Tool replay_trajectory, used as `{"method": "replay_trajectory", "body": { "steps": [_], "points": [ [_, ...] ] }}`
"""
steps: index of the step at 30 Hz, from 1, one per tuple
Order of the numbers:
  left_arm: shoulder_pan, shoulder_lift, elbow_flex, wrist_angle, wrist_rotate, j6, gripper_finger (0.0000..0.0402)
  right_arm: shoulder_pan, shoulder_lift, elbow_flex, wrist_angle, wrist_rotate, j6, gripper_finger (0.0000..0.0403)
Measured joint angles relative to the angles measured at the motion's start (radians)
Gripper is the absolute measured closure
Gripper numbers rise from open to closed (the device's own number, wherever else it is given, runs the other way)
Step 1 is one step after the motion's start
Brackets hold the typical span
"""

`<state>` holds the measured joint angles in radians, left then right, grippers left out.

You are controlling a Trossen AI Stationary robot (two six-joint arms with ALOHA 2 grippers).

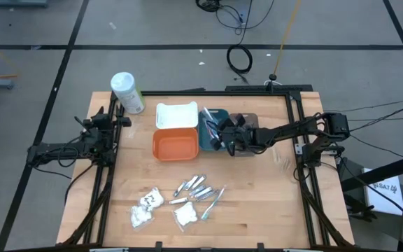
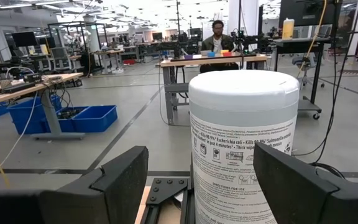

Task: Pick & Place Travel size toiletries
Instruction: Put the blue toothbrush into the dark green bin, then put the green toothbrush into the dark green bin

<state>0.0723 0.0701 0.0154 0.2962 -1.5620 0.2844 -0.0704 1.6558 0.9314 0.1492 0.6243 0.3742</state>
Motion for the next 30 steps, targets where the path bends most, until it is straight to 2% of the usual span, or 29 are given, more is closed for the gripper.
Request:
{"method": "replay_trajectory", "body": {
  "steps": [8,18,24,28,30],
  "points": [
    [0.000,0.000,0.000,0.000,0.000,0.000,0.0117,0.000,0.000,0.000,-0.004,0.000,0.007,0.0335],
    [0.000,0.000,0.000,0.000,0.000,0.000,0.0117,0.000,0.000,0.000,-0.003,-0.002,0.007,0.0280],
    [0.000,0.000,0.000,0.000,0.000,0.000,0.0117,0.000,0.000,0.000,0.009,-0.106,0.007,0.0264],
    [0.000,0.000,0.000,0.000,0.000,0.000,0.0117,0.000,0.000,0.000,0.013,-0.108,-0.031,0.0266],
    [0.000,0.000,0.000,0.000,0.000,0.000,0.0117,-0.006,0.000,0.000,0.026,-0.142,-0.058,0.0268]
  ]
}}
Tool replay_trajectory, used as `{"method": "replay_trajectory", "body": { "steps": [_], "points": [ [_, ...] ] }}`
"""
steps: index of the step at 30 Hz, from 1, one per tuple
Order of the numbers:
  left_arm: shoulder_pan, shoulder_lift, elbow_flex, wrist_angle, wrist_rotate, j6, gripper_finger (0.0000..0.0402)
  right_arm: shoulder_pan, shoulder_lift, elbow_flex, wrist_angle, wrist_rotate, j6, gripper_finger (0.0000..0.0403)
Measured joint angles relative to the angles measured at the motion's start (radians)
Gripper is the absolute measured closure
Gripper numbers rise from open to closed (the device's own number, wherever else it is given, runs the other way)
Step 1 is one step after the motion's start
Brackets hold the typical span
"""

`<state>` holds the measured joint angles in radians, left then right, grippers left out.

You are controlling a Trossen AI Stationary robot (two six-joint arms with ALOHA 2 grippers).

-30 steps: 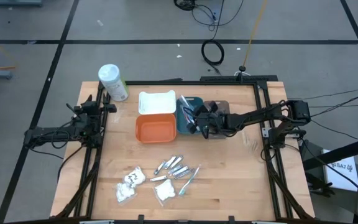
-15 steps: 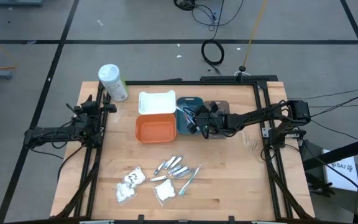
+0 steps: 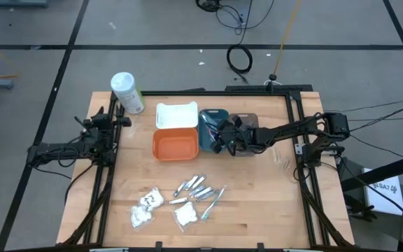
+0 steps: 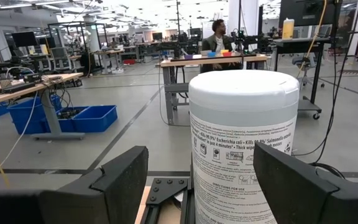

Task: Pick & Place Travel size toiletries
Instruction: Put the green toothbrush into the dark green bin

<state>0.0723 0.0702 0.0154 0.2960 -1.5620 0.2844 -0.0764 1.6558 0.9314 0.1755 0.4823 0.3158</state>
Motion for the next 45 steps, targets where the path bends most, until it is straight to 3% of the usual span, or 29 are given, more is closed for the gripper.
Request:
{"method": "replay_trajectory", "body": {
  "steps": [10,18,20,23,29,34,40,45],
  "points": [
    [0.000,0.000,0.000,0.000,0.000,0.000,0.0117,0.004,0.000,0.000,0.081,-0.257,-0.006,0.0272],
    [0.000,0.000,0.000,0.000,0.000,0.000,0.0117,0.102,0.000,0.000,0.299,-0.705,-0.098,0.0272],
    [0.000,0.000,0.000,0.000,0.000,0.000,0.0117,0.164,0.000,0.000,0.299,-0.762,-0.169,0.0272],
    [0.000,0.000,0.000,0.000,0.000,0.000,0.0117,0.276,0.000,0.000,0.258,-0.742,-0.264,0.0262],
    [0.000,0.000,0.000,0.000,0.000,0.000,0.0117,0.479,0.050,-0.002,0.166,-0.481,-0.328,0.0217],
    [0.000,0.000,0.000,0.000,0.000,0.000,0.0117,0.555,0.150,-0.002,0.189,-0.336,-0.323,0.0187],
    [0.000,0.000,0.000,0.000,0.000,0.000,0.0117,0.563,0.252,0.000,0.279,-0.328,-0.294,0.0188],
    [0.000,0.000,0.000,0.000,0.000,0.000,0.0117,0.563,0.262,0.000,0.190,-0.354,-0.301,0.0196]
  ]
}}
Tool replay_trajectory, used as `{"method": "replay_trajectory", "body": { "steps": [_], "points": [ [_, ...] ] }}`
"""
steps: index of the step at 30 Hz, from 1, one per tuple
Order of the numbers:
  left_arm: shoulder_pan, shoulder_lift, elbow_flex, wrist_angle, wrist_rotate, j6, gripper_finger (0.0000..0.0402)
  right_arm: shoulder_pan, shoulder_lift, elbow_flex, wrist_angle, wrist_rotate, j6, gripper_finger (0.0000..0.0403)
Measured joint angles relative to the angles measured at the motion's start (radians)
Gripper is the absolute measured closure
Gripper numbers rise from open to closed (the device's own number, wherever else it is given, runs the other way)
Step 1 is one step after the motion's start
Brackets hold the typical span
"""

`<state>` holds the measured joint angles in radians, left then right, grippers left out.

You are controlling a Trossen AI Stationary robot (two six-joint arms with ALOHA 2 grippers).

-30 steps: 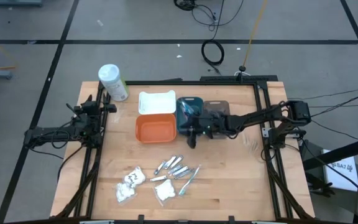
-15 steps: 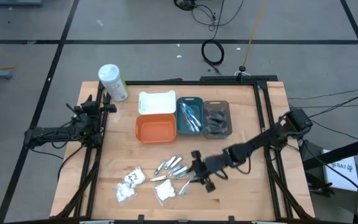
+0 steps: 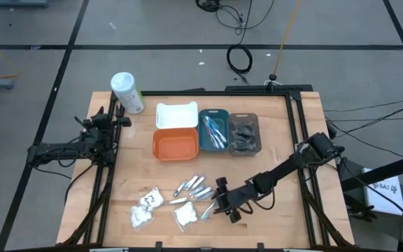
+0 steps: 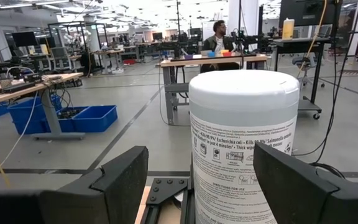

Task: Pick & Place Travel size toiletries
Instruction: Put the green toothbrush into the dark green bin

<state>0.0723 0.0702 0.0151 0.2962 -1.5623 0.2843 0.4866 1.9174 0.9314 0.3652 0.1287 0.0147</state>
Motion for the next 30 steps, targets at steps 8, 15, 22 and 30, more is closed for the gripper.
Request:
{"method": "replay_trajectory", "body": {
  "steps": [8,15,22,30],
  "points": [
    [0.000,0.000,0.000,0.000,0.000,0.000,0.0117,0.001,-0.005,0.005,-0.205,0.001,0.047,0.0199],
    [0.000,0.000,0.000,0.000,0.000,0.000,0.0117,0.010,-0.016,0.003,-0.310,-0.024,0.174,0.0205],
    [0.000,0.000,0.000,0.000,0.000,0.000,0.0117,0.043,-0.017,0.002,-0.365,-0.121,0.244,0.0206],
    [0.000,0.000,0.000,0.000,0.000,0.000,0.0117,0.067,-0.015,0.000,-0.366,-0.069,0.235,0.0207]
  ]
}}
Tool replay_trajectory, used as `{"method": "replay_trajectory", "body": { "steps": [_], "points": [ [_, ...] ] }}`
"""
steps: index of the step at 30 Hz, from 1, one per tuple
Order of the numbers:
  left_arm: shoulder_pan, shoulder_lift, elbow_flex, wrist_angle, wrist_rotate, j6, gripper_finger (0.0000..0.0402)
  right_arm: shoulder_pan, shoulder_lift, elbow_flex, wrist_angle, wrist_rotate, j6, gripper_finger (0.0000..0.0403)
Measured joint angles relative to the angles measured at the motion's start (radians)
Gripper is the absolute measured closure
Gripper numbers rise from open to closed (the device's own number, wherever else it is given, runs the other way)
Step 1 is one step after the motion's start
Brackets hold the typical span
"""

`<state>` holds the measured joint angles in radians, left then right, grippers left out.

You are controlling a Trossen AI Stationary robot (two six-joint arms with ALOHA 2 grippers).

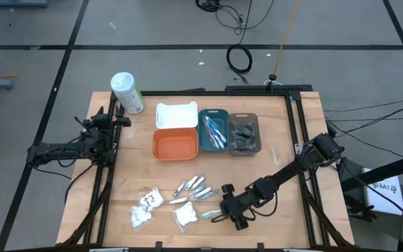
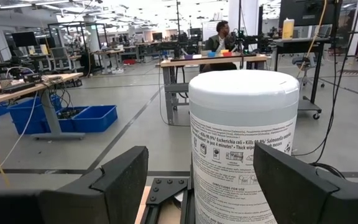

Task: Pick & Place Travel size toiletries
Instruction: Put the green toothbrush into the dark green bin

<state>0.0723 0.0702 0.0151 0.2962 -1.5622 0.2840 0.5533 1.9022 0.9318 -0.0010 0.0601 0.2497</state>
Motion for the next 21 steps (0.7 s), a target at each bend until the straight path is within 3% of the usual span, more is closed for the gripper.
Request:
{"method": "replay_trajectory", "body": {
  "steps": [10,21],
  "points": [
    [0.000,0.000,0.000,0.000,0.000,0.000,0.0117,0.001,0.001,0.000,0.035,0.100,0.004,0.0220],
    [0.000,0.000,0.000,0.000,0.000,0.000,0.0117,-0.002,0.001,0.000,0.035,0.127,0.000,0.0328]
  ]
}}
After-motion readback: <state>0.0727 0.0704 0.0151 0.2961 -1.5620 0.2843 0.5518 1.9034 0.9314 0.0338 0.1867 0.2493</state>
